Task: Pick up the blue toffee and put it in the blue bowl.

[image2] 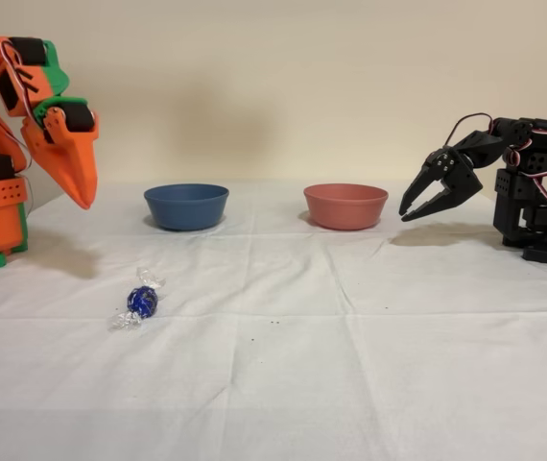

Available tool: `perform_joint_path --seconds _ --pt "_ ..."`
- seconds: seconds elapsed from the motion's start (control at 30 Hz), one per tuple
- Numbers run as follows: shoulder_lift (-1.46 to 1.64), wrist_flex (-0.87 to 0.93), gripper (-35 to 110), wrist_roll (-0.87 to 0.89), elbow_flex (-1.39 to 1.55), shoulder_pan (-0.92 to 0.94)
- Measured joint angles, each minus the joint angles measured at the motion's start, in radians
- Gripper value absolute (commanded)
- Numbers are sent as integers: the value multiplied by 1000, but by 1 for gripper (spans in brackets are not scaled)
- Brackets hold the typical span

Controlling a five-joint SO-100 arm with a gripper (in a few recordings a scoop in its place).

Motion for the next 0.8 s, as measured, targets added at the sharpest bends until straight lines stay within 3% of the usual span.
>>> perform_joint_path --seconds 0.8 --pt "-385 -83 0 32 -273 28"
